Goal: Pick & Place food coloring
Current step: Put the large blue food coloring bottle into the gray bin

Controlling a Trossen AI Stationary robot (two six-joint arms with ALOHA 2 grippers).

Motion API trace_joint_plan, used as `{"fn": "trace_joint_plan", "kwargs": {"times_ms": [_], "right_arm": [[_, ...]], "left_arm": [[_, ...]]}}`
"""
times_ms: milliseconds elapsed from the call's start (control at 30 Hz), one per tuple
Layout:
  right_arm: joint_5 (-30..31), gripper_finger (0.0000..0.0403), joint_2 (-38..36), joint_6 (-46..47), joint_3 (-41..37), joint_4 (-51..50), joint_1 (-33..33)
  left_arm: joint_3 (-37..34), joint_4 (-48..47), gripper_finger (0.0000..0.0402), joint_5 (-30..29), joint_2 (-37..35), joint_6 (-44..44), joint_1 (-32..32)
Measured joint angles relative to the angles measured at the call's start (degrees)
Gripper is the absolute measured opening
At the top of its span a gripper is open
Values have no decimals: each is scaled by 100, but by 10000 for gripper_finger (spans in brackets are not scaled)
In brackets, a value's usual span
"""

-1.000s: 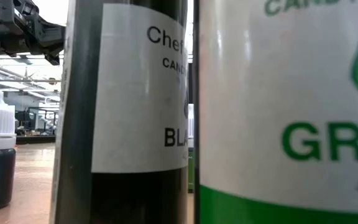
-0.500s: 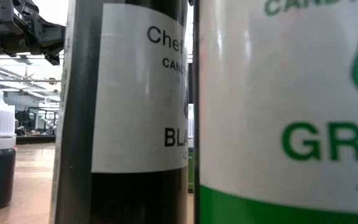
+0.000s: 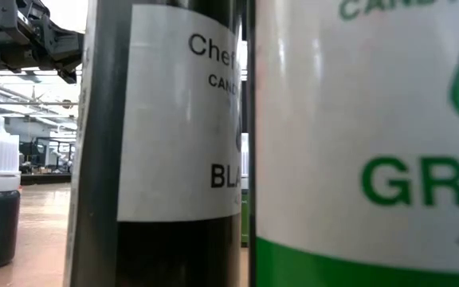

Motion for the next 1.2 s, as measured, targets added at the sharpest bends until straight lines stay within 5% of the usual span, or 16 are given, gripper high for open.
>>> {"fn": "trace_joint_plan", "kwargs": {"times_ms": [1200], "right_arm": [[752, 110, 997, 684, -584, 876, 46]], "left_arm": [[0, 19, 58, -46, -2, 9, 0]]}}
